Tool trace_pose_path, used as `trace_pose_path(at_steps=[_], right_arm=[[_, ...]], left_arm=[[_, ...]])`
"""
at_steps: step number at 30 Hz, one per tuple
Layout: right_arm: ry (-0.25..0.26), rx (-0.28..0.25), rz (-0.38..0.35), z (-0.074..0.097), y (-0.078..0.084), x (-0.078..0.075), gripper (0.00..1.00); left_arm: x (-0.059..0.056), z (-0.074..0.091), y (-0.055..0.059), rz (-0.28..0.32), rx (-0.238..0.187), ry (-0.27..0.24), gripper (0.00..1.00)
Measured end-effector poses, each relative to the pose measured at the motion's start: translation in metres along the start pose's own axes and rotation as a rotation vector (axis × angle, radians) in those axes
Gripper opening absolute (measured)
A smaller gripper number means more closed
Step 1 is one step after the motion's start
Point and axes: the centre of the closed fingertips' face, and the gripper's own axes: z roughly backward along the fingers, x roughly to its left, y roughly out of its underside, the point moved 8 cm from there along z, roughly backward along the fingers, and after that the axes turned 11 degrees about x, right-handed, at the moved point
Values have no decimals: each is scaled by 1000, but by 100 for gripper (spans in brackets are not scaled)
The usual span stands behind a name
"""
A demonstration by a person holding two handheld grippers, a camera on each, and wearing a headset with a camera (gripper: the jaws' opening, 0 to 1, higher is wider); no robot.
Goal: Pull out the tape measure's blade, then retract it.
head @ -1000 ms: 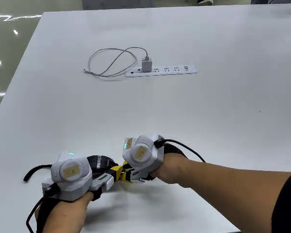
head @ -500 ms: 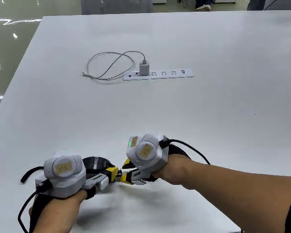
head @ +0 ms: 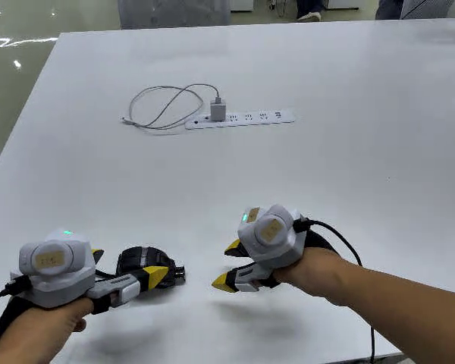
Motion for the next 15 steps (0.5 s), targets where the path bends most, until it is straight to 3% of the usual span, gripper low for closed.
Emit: trace_pose_path(at_steps=[2,4,5,7,13,15], right_arm=[[11,-14,-25,9,7,-3,35],[19,-30,-38,18,13,-3,36],[23,-34,-43,21,16,-4,37],[31,-43,-53,28,24,-6,38],[53,-60,-80,45,45,-12,42],[40,-94,-81,51,51,-10,45]], left_arm=[[1,2,1,-25,-16,37,90],[-3,6,0,-51,-91,116,97],[-3,8,2,-38,-85,127,99],[-2,12,5,-80,-80,161,99],[5,20,13,-170,-37,128,99],[8,22,15,-182,-18,117,99]])
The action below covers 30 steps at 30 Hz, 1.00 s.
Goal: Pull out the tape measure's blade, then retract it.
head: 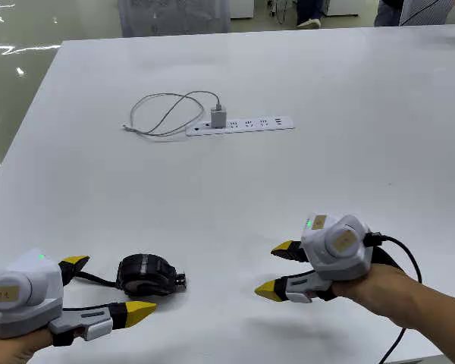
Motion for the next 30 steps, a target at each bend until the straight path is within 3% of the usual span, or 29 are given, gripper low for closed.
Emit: trace_pose_path(at_steps=[7,9,16,20,22,25,27,30], right_arm=[[57,6,12,19,24,-6,53],[87,25,31,24,31,-9,57],[93,37,-28,34,56,-16,61],[101,26,-45,42,64,-17,66],[111,10,-67,46,69,-17,67],[139,10,-99,52,78,-18,72],[151,-5,-128,57,83,-19,75],[170,-9,-143,64,90,-19,77]], left_arm=[[4,5,12,-25,-16,23,99],[4,6,15,-37,-6,17,99],[8,12,28,-55,47,1,99],[12,20,27,-13,17,-22,99],[10,22,22,-19,-22,-32,99],[11,21,23,-30,-9,-53,99],[11,20,27,-19,18,-36,99],[10,20,29,-31,14,-37,99]])
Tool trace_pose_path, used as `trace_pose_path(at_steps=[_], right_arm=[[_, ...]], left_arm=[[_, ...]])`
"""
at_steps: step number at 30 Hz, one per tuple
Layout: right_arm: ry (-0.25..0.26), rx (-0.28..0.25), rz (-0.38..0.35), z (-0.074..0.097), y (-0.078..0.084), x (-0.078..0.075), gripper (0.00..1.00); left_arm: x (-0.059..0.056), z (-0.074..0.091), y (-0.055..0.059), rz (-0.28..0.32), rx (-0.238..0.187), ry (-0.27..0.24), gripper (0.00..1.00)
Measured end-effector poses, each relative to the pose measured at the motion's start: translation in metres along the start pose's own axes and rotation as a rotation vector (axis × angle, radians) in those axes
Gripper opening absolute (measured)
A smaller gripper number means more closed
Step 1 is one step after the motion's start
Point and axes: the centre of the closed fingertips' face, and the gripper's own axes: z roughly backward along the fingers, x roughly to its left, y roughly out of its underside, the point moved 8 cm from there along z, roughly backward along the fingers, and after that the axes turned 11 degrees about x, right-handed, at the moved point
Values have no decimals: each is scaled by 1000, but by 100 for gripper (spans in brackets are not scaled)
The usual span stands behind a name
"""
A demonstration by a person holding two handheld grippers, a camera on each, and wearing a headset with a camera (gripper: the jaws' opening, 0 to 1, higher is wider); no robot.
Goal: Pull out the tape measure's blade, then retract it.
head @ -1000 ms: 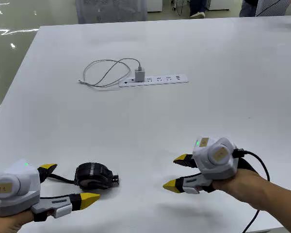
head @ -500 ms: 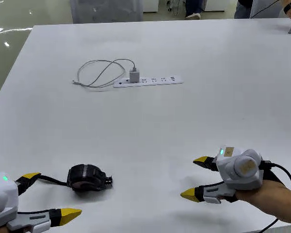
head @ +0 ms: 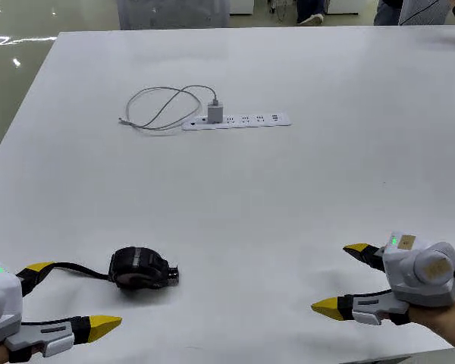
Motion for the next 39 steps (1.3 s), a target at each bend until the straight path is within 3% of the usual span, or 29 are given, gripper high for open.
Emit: trace_pose_path(at_steps=[6,13,18,23,32,39], right_arm=[[29,15,0,11,12,-5,84],[34,5,-49,17,17,-15,99],[28,-33,24,19,14,-13,99],[25,-10,8,21,11,-9,99],[26,14,-14,21,21,-15,99],[24,21,-9,24,25,-14,99]], left_arm=[[2,3,-1,-2,-11,-2,99],[5,6,0,-26,2,-7,99],[11,12,-1,-16,-14,-17,99],[15,16,2,-15,-17,-27,99],[14,17,7,-25,6,-20,99],[14,17,4,-35,8,-18,99]])
